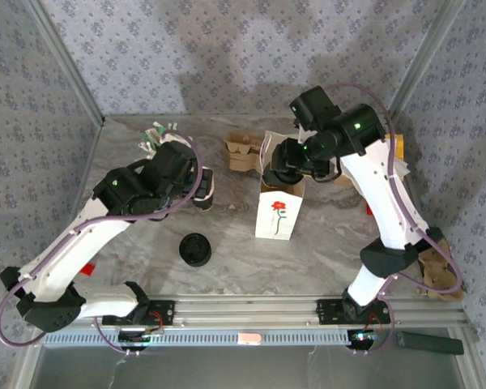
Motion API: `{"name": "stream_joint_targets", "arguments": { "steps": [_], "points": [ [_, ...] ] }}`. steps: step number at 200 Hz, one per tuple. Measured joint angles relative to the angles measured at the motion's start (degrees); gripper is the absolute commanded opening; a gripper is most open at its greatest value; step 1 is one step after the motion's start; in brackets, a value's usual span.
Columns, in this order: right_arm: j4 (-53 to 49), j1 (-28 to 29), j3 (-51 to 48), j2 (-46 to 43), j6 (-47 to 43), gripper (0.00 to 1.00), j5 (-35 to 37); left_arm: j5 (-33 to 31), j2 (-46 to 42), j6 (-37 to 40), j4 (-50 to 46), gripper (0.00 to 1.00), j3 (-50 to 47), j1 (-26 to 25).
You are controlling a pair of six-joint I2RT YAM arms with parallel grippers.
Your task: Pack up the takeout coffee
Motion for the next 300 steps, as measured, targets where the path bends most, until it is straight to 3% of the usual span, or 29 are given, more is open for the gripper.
{"name": "stream_joint_targets", "arguments": {
  "steps": [145, 300],
  "points": [
    [0.0, 0.85, -3.23, 7.54, -0.48, 0.64, 3.63, 0.24, -5.57, -0.02, 2.75, 1.0, -7.37, 2.6],
    [-0.02, 1.14, -13.4, 7.85, -5.07, 0.65, 4.5, 1.55, -7.08, -0.04, 4.24, 1.0, -9.42, 3.02]
  ]
}}
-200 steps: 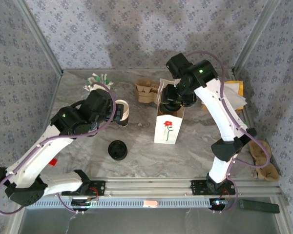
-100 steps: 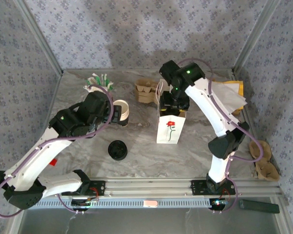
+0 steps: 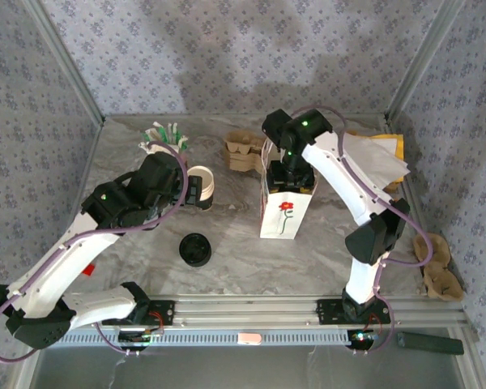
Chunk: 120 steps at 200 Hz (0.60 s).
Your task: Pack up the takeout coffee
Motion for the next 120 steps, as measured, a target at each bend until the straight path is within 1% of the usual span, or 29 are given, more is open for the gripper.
{"name": "stream_joint_targets", "arguments": {
  "steps": [69, 120],
  "points": [
    [-0.02, 0.76, -1.33, 0.92, -1.25, 0.65, 1.33, 0.39, 0.07, 0.0, 0.61, 1.0, -0.02, 0.33],
    [-0.02, 1.22, -1.81, 3.21, -1.84, 0.66, 2.86, 0.44, 0.17, 0.02, 0.63, 1.0, -0.02, 0.33]
  ]
}}
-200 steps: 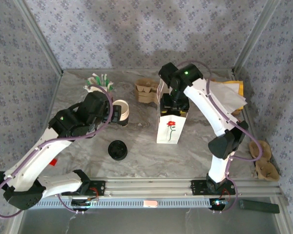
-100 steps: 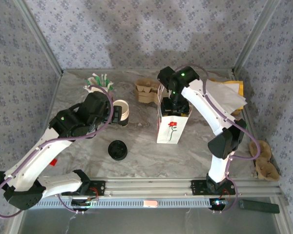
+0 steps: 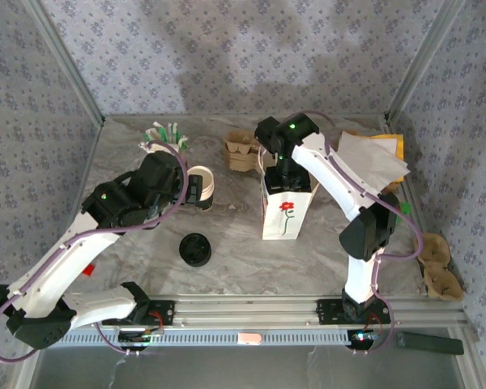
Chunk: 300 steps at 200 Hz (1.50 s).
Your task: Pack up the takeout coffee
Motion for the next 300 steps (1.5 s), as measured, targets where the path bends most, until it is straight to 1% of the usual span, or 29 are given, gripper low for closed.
{"name": "stream_joint_targets", "arguments": {
  "steps": [32, 172, 300],
  "points": [
    [0.0, 0.0, -0.59, 0.17, -0.26, 0.66, 0.13, 0.07, 0.7, 0.0, 0.0, 1.0, 0.02, 0.0],
    [0.04, -0.7, -8.94, 0.81, -0.63, 0.66, -0.61, 1.27, 3.37, 0.0, -0.02, 1.0, 0.04, 0.0],
    [5.62, -2.01, -15.87, -0.87, -0.63, 0.66, -1.49, 1.27, 5.33, 0.0, -0.79, 1.0, 2.97, 0.0]
  ]
}}
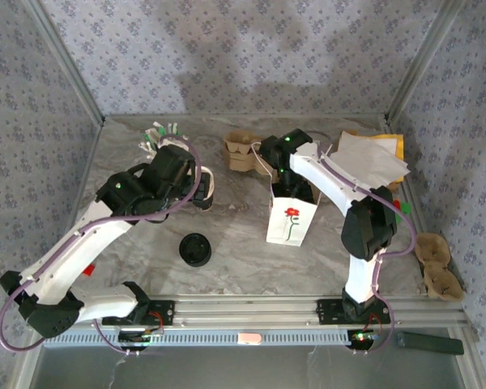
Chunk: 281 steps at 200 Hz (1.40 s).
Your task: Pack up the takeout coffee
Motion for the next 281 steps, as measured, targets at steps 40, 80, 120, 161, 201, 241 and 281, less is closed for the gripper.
{"name": "stream_joint_targets", "arguments": {
  "steps": [40, 80, 120, 161, 201, 241, 281],
  "points": [
    [1.27, -0.39, -1.75, -0.9, -0.02, 0.67, -0.26, 0.0, 0.31, 0.02, -0.61, 1.0, 1.2, 0.02],
    [2.36, -0.81, -2.93, -1.42, -0.04, 0.67, -0.61, 0.0, 0.74, 0.0, -0.63, 1.0, 2.08, 0.0],
    [3.17, -0.96, -3.8, -1.84, -0.07, 0.67, -0.63, 0.0, 1.09, 0.02, -1.01, 1.0, 2.45, 0.0],
    [3.37, -1.11, -4.0, -1.95, -0.24, 0.68, -0.83, 0.0, 1.4, 0.02, -1.25, 1.0, 2.73, 0.0],
    [3.41, -1.18, -4.09, -1.95, -0.26, 0.69, -0.85, 0.0, 1.84, 0.02, -1.6, 1.0, 3.04, 0.0],
    [3.39, -1.33, -4.09, -1.95, -0.46, 0.7, -0.96, 0.0, 1.84, 0.02, -2.01, 1.0, 3.52, 0.0],
    [3.39, -1.4, -4.09, -1.95, -0.59, 0.71, -0.98, 0.0, 2.32, 0.02, -2.05, 1.0, 3.85, 0.0]
  ]
}}
